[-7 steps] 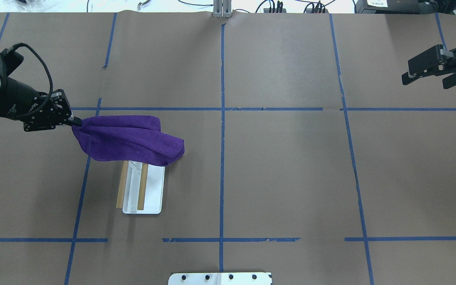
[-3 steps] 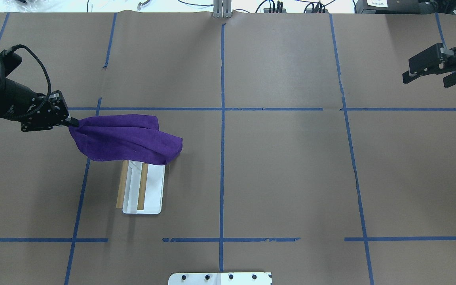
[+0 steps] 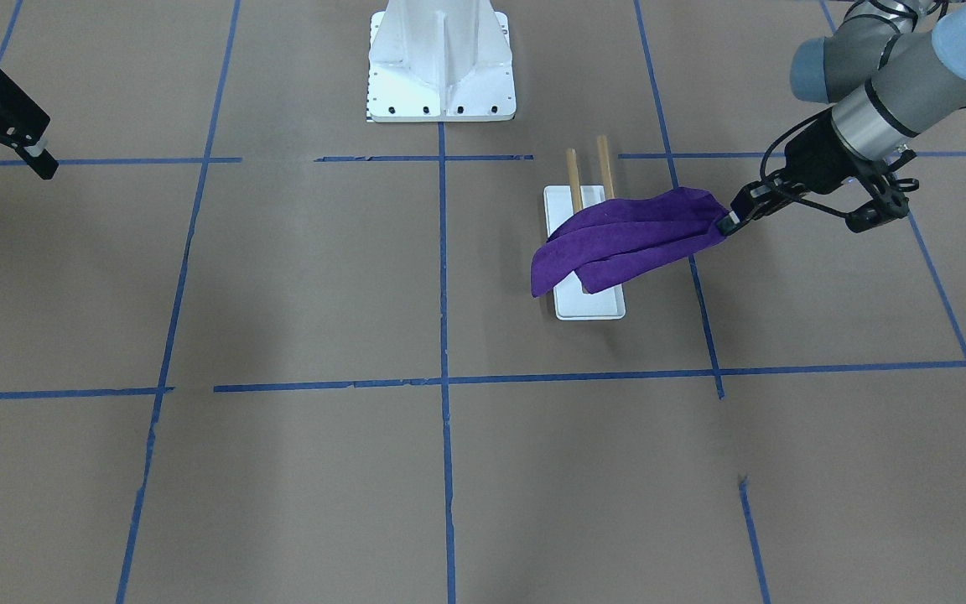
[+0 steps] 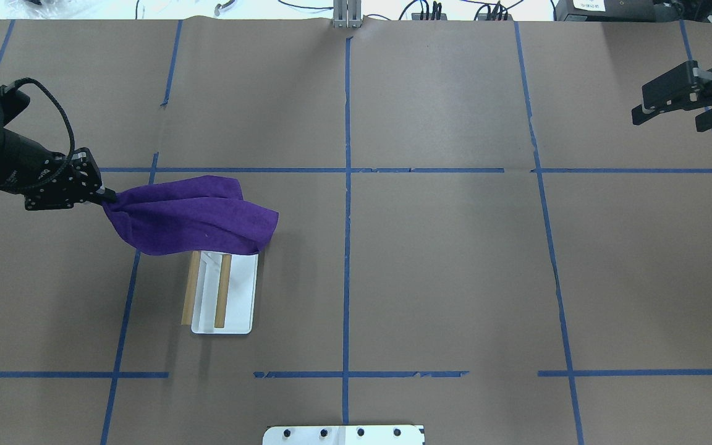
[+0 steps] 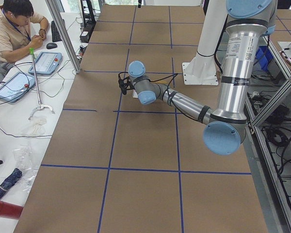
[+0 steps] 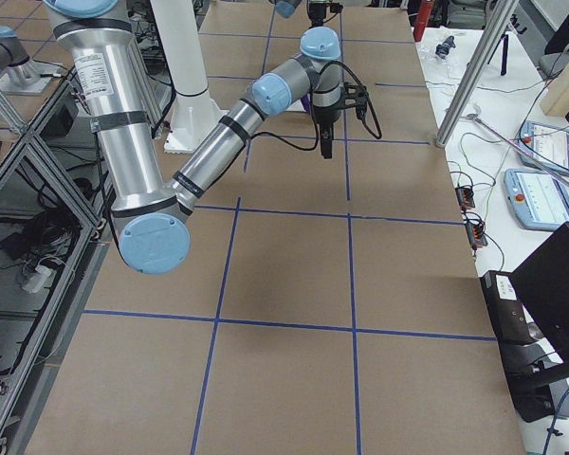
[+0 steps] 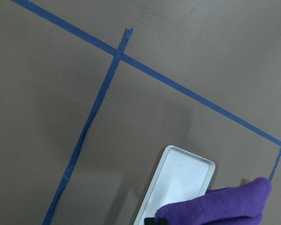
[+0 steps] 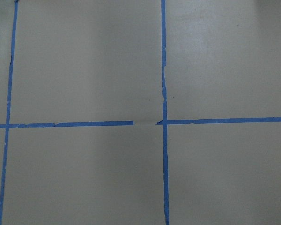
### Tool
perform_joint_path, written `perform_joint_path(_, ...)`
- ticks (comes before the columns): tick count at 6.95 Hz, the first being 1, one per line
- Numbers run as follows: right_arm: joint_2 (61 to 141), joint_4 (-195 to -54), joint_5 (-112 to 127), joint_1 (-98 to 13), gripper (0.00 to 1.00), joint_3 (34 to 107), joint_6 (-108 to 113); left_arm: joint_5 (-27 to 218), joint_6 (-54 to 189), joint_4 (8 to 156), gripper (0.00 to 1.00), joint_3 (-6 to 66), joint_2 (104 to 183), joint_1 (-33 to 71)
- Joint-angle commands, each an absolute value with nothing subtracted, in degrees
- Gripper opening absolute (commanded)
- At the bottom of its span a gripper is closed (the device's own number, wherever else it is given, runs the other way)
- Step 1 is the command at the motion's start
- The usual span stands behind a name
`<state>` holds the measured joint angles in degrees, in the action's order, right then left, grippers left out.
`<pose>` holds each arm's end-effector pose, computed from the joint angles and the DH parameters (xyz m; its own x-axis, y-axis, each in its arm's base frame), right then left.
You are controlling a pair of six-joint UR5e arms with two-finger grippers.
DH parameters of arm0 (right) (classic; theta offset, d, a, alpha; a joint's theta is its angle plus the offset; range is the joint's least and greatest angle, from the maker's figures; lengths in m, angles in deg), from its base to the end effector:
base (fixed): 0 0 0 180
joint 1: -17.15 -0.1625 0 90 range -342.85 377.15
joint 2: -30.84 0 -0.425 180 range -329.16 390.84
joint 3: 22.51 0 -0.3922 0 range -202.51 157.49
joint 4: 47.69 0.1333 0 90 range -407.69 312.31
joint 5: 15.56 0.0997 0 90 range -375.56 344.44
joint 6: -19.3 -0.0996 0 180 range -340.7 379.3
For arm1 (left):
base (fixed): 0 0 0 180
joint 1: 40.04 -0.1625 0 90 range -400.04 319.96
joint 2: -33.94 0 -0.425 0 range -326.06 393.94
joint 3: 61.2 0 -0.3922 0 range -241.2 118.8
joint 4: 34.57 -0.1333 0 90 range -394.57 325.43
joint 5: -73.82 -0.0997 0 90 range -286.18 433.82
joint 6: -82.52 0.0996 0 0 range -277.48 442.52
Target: Hang towel on rack
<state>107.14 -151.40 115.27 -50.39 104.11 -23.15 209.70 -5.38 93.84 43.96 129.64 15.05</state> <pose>-0.1189 -0.4660 0.2746 0.6130 0.0215 0.7898 -0.1451 0.9857 0.0858 0.2465 -0.4612 0.3955 0.3002 -0.3856 -0.8724 0.2069 0.9192 -0.3351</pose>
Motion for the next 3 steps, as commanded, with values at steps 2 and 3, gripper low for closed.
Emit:
perform_joint_path(2, 107.6, -151.7, 115.7, -52.1, 1.00, 103.0, -19.8, 204.5, -3.0, 93.8, 1.00, 43.8, 127.4, 15.0)
perform_joint_path(3, 109.3, -151.8, 115.7, -54.2, 1.00, 101.7, -14.7, 204.4, 1.4, 93.8, 1.00, 43.8, 126.7, 15.4)
